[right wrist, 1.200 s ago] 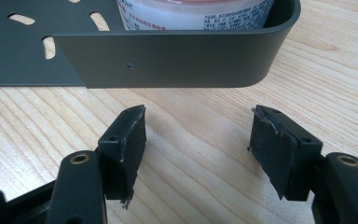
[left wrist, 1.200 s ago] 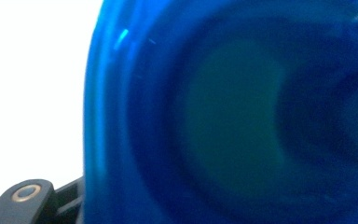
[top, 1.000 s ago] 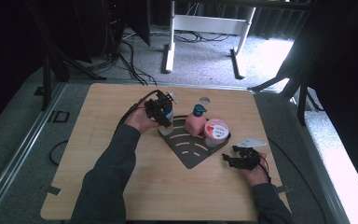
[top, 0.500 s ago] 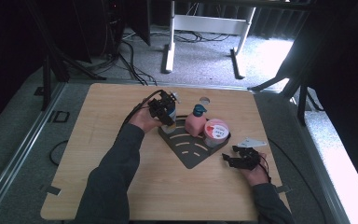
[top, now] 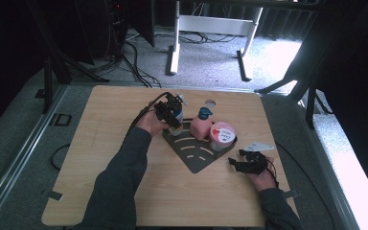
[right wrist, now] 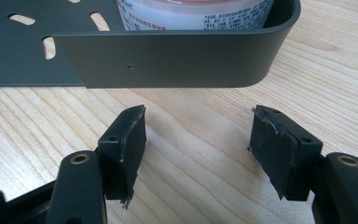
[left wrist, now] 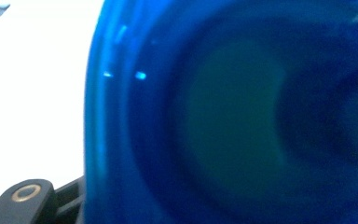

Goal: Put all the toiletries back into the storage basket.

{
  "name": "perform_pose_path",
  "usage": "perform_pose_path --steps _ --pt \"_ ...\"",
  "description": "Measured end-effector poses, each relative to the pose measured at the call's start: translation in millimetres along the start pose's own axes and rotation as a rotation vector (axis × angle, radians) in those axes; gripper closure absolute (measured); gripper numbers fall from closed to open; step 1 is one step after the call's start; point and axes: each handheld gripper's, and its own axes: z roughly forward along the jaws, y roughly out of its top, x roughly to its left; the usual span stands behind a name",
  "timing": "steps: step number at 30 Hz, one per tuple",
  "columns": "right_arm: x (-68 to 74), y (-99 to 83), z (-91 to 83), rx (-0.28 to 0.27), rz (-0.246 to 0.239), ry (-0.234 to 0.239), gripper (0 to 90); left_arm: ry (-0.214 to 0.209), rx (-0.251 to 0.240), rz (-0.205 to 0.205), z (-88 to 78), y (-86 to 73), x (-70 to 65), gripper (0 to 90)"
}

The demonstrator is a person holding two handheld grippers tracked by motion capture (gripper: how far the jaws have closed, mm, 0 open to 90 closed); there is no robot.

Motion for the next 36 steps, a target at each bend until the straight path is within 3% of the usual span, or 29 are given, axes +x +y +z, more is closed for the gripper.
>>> perform_pose_path --steps 13,36 --pt "-0.2 0.0 0.0 0.000 0.001 0.001 35.6 -0.012 -0.017 -0.016 8.3 0.5 8.2 55.6" --pt "-0.1 0.3 0.3 0.001 -0.002 0.001 35.6 -0.016 -0.053 -0.001 24.2 8.6 12.8 55.5"
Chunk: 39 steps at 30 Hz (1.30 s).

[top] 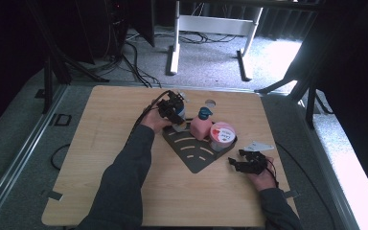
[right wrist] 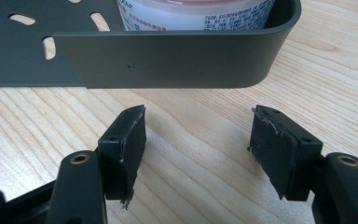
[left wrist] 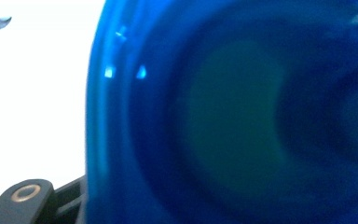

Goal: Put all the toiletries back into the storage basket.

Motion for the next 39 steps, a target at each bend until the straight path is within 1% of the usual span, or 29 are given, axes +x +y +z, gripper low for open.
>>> perform_pose_path --steps 6,8,12,15,24,28,30,39 --pt "0.0 0.0 0.0 0.000 0.000 0.000 35.6 0.005 0.004 0.008 5.7 4.3 -3.6 55.4" --pt "-0.1 0.0 0.0 0.000 -0.001 0.001 35.6 0.005 -0.001 0.006 7.2 5.2 -4.1 55.4" --pt "-0.1 0.0 0.0 0.000 -0.001 0.001 35.6 0.015 -0.010 0.017 9.6 7.1 -5.0 55.4" --pt "-0.1 0.0 0.0 0.000 -0.001 0.000 35.6 0.016 -0.013 0.013 10.8 7.9 -5.1 55.4" --pt "0.0 0.1 0.2 0.000 0.000 0.001 35.6 0.003 -0.008 0.022 17.7 9.4 -5.6 55.2" --pt "0.1 0.2 0.2 0.000 0.001 0.001 35.6 -0.002 -0.015 0.022 19.8 10.2 -5.9 55.2" --pt "0.1 0.2 0.3 -0.001 0.002 0.001 35.6 -0.003 -0.012 0.029 20.6 11.0 -5.3 55.2" --pt "0.1 0.2 0.2 0.000 0.000 0.000 35.6 -0.019 -0.020 0.013 22.3 11.6 -3.0 55.0"
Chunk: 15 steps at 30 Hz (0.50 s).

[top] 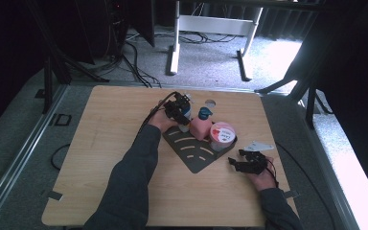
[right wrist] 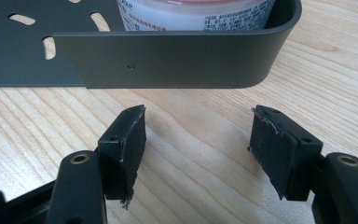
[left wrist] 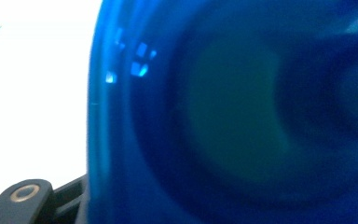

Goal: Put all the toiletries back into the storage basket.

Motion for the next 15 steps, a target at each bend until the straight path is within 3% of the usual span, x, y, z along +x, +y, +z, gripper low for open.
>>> perform_pose_path --steps 7,9,15 --pt "0.1 0.0 -0.1 0.001 0.001 0.000 35.6 -0.015 -0.018 -0.029 1.9 -0.5 4.1 54.3" --pt "0.0 0.0 0.0 0.000 0.001 0.000 35.6 -0.018 -0.047 -0.050 1.1 0.1 5.3 53.2" --pt "0.1 0.0 0.0 0.000 0.002 0.001 35.6 -0.010 -0.072 -0.059 -2.0 2.0 5.8 52.2"
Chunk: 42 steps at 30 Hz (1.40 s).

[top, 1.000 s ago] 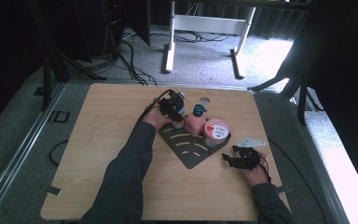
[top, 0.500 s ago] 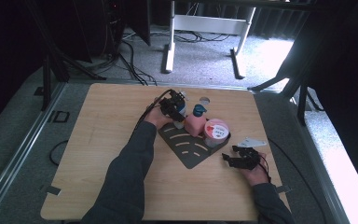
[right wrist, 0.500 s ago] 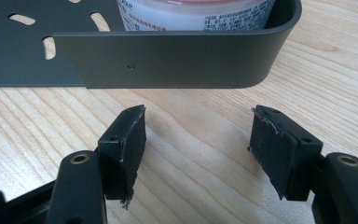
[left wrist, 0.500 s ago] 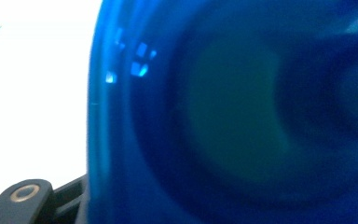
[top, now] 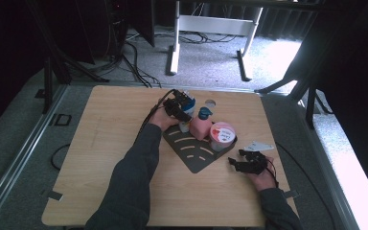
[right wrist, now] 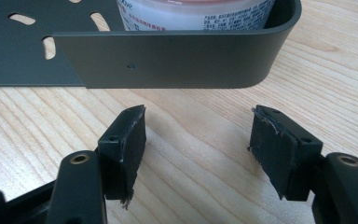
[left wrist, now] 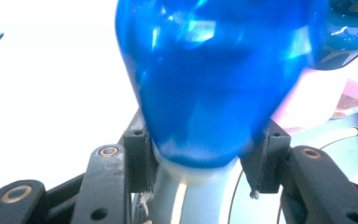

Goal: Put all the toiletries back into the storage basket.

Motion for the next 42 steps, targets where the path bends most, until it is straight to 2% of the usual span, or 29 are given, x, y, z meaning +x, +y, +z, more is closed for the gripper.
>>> perform_pose_path --steps 23,31,34,37,39,42 --pt "-0.2 0.0 0.1 0.001 -0.005 -0.001 35.6 -0.009 0.016 -0.006 0.5 -8.9 -1.9 51.2" --pt "-0.1 0.0 0.1 0.001 -0.004 -0.001 35.5 -0.029 0.068 -0.023 -0.7 -20.4 -1.0 47.0" --pt "-0.1 0.0 0.1 0.001 -0.004 -0.001 35.5 -0.028 0.046 -0.040 -3.9 -27.9 -0.2 47.2" --pt "0.0 0.0 0.1 0.001 -0.004 -0.002 35.5 -0.020 0.043 -0.056 -7.6 -35.2 2.8 46.5" --pt "0.0 0.0 0.1 0.001 -0.004 -0.001 35.5 -0.017 0.018 -0.066 -12.5 -39.8 3.8 47.5" --pt "0.0 0.0 0.1 0.001 -0.004 -0.001 35.5 0.026 -0.036 -0.088 -21.4 -46.4 4.8 49.1"
